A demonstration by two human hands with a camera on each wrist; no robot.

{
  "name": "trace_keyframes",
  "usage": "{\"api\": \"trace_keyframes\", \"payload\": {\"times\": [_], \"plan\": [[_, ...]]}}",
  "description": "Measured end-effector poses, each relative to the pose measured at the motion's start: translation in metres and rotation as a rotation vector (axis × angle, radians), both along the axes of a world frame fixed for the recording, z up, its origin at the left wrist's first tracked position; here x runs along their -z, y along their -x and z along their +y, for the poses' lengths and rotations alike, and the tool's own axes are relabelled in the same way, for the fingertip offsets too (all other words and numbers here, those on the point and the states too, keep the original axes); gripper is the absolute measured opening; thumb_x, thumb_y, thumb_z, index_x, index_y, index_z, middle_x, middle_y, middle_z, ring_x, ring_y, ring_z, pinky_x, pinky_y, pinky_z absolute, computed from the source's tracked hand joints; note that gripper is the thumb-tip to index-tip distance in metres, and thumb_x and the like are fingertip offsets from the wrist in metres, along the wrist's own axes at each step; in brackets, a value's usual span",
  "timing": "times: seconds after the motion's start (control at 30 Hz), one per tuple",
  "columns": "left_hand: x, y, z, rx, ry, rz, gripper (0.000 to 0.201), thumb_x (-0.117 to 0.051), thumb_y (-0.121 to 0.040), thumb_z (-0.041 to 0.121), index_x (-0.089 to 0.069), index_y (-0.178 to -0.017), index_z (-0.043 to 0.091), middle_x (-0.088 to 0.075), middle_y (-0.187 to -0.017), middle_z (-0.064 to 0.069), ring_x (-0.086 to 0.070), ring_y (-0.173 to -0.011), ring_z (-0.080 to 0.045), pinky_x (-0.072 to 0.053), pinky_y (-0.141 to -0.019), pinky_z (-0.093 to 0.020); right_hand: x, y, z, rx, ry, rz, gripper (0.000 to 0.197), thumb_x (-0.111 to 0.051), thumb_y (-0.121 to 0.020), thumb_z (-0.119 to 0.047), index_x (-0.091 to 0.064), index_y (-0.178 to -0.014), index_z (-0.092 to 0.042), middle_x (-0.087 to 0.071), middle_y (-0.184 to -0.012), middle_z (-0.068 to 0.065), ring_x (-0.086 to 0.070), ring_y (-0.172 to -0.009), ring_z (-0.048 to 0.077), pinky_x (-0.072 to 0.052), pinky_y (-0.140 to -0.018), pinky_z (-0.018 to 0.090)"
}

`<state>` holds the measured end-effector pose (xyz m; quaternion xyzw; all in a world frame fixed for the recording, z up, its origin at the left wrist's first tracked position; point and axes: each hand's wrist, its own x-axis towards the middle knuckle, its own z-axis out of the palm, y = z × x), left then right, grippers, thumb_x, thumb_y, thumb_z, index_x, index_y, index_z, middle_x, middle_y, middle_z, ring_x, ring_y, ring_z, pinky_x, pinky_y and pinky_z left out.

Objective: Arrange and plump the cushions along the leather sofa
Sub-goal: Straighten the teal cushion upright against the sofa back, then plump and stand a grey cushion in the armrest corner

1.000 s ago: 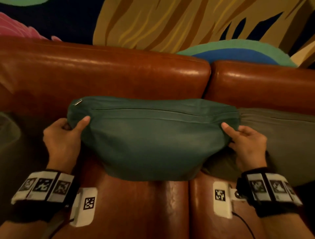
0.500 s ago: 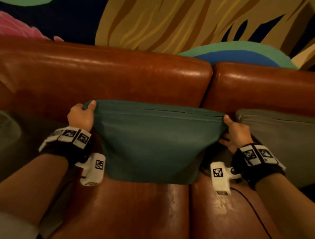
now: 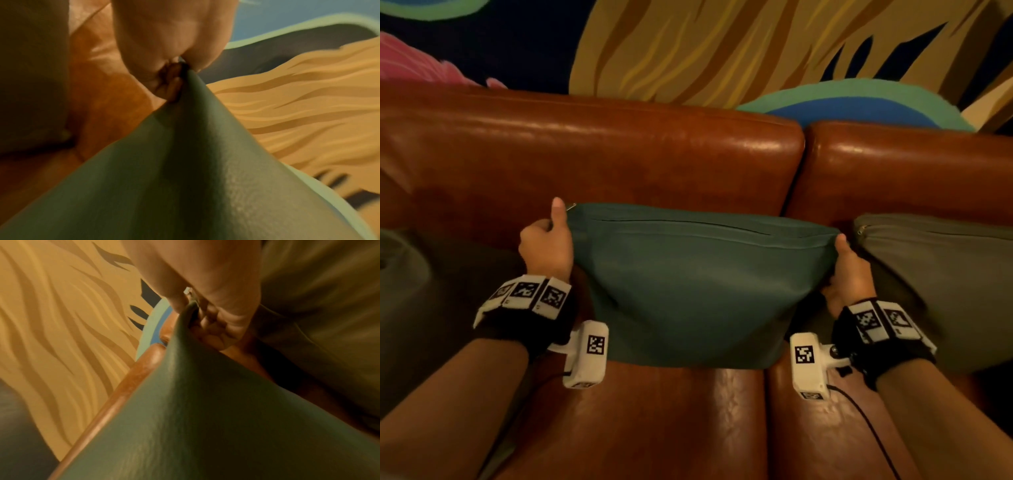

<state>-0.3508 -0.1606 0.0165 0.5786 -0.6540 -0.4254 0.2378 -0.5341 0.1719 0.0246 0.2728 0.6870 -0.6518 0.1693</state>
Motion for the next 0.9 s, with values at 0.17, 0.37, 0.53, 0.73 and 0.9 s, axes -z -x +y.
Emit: {"api": "trace_keyframes", "payload": {"times": [0.17,0.37,0.53,0.73,0.9], "plan": [[0.006,-0.004,-0.010,-0.027,0.026,0.013,0.055,-0.048,-0.094,0.053,-0.057,-0.069,0.006,-0.055,-0.069,-0.010,-0.053,-0.072,-0.025,-0.045,-0.076,-0.040,0.000,0.002,0.000,-0.046,0.074,0.055,0.032,-0.053,-0.101,-0.030,-0.059,-0.127,-0.012,-0.065,-0.102,0.002,-0.063,-0.095,0.019,-0.053,-0.071,0.031],[0.009,-0.007,-0.022,-0.082,-0.235,0.177,0.063,-0.037,-0.082,0.073,-0.064,-0.095,0.018,-0.067,-0.104,-0.008,-0.065,-0.095,-0.025,-0.055,-0.083,-0.045,0.000,0.001,0.004,-0.057,0.235,0.035,0.049,-0.045,-0.104,-0.036,-0.049,-0.139,-0.003,-0.065,-0.107,0.007,-0.064,-0.091,0.016,-0.054,-0.068,0.027],[-0.017,-0.056,-0.005,0.004,-0.142,0.224,0.032,-0.039,-0.103,0.035,-0.061,-0.102,0.012,-0.054,-0.082,0.003,-0.053,-0.070,-0.009,-0.048,-0.055,-0.024,-0.020,-0.032,0.027,-0.117,-0.143,0.218,0.026,-0.045,-0.104,-0.033,-0.043,-0.121,-0.013,-0.053,-0.091,0.004,-0.056,-0.072,0.012,-0.049,-0.060,0.022],[-0.055,-0.154,0.063,0.250,-0.032,0.172,0.027,-0.046,-0.099,0.011,-0.062,-0.080,0.021,-0.057,-0.070,-0.003,-0.053,-0.051,-0.001,-0.043,-0.050,-0.014,-0.061,-0.106,-0.026,-0.550,-0.187,0.649,0.023,-0.056,-0.100,-0.020,-0.048,-0.079,-0.027,-0.052,-0.071,0.000,-0.052,-0.059,0.003,-0.043,-0.064,0.021],[-0.051,-0.239,0.082,0.321,-0.002,-0.186,0.025,-0.050,-0.092,0.043,-0.064,-0.079,0.027,-0.066,-0.068,0.003,-0.065,-0.066,-0.015,-0.054,-0.070,-0.037,-0.062,-0.189,-0.126,-1.327,-0.209,0.596,0.024,-0.060,-0.097,-0.019,-0.056,-0.075,-0.028,-0.060,-0.066,0.001,-0.060,-0.065,0.016,-0.050,-0.072,0.036]]}}
